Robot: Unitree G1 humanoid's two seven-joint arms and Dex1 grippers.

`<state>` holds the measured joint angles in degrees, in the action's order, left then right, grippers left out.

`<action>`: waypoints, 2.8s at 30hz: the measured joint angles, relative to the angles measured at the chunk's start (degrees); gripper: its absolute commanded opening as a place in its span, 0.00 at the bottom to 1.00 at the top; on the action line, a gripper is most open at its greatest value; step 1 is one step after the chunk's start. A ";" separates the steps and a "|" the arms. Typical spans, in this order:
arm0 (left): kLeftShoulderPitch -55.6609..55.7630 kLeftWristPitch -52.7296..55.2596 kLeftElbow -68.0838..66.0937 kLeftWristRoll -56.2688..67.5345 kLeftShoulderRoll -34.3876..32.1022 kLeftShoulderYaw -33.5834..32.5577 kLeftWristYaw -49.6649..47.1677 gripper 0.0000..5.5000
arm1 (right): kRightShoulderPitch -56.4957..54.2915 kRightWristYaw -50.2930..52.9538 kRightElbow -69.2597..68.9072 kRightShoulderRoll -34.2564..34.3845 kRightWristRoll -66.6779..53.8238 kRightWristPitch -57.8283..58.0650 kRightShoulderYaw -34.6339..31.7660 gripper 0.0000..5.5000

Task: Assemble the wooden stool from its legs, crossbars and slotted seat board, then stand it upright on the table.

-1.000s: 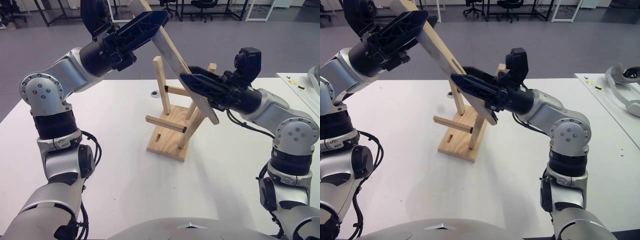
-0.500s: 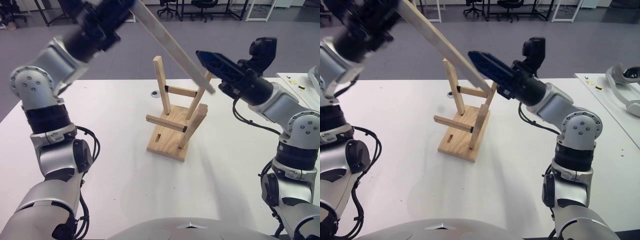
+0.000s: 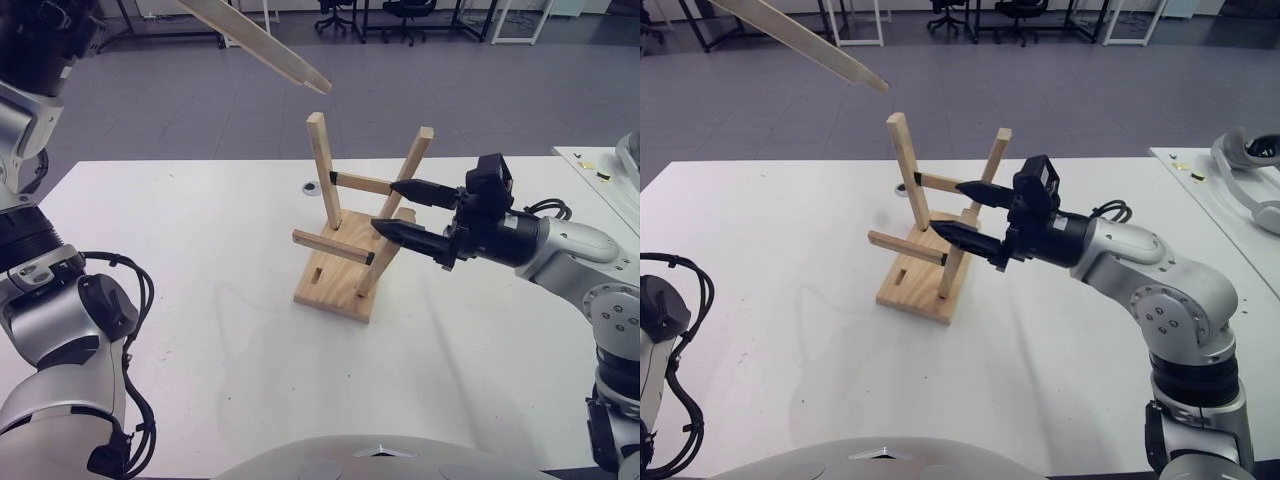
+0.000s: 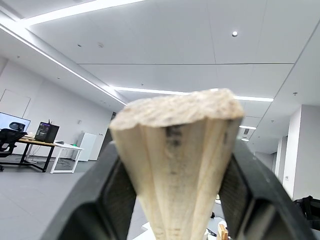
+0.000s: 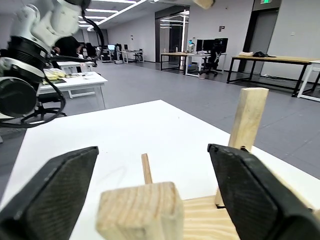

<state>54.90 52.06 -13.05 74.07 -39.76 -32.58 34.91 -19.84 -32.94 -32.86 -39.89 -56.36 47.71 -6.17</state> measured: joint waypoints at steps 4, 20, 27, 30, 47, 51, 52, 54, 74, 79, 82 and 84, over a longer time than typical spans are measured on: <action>-0.07 0.07 2.30 0.83 0.01 -1.67 -1.43 0.37 | 0.48 -2.59 0.47 -1.39 3.01 -1.38 0.05 0.74; -17.63 -8.17 9.00 -21.28 -8.48 18.16 18.72 0.37 | 0.72 -10.11 11.48 -4.26 4.49 -5.24 -7.63 0.74; -19.63 -19.98 4.30 -26.66 -2.64 21.92 33.29 0.37 | -0.71 -9.28 12.09 -3.71 2.43 -4.49 -8.58 0.74; -22.05 -24.30 4.33 -29.40 -0.11 23.90 36.32 0.37 | -0.75 -9.25 12.09 -3.71 2.18 -4.38 -8.58 0.74; -25.22 -37.73 6.48 -36.68 7.41 29.30 42.59 0.37 | -6.86 -13.85 17.46 -3.98 4.20 -4.10 -6.46 0.74; -26.29 -37.61 7.00 -36.68 8.49 30.08 42.01 0.37 | -7.82 -15.41 19.06 -4.08 5.10 -4.10 -5.43 0.74; -26.72 -37.54 7.00 -36.68 8.51 30.22 42.00 0.37 | -8.48 -15.72 19.49 -4.11 5.22 -4.10 -5.38 0.74; -27.23 -37.47 6.99 -36.70 8.50 30.37 42.00 0.37 | -9.32 -16.49 20.15 -4.33 6.04 -4.15 -5.34 0.74; -29.31 -41.37 1.23 -39.71 5.64 31.14 48.04 0.37 | -13.49 -20.39 23.34 -4.36 8.99 -4.13 -2.86 0.74; -23.96 -44.76 -4.75 -44.04 2.84 31.18 50.29 0.37 | -13.45 -20.18 22.96 -4.24 8.89 -3.97 -2.92 0.74; -20.22 -44.72 -6.56 -45.14 2.23 31.39 52.21 0.37 | -13.15 -19.55 22.46 -3.86 8.82 -3.84 -3.04 0.74; -17.95 -41.19 -6.50 -44.85 1.34 31.45 53.56 0.37 | -12.85 -19.02 21.76 -3.75 8.81 -3.69 -3.39 0.74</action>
<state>36.94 10.87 -19.55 29.22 -38.42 -1.13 88.47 -32.68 -51.96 -11.10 -43.64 -47.56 44.02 -9.56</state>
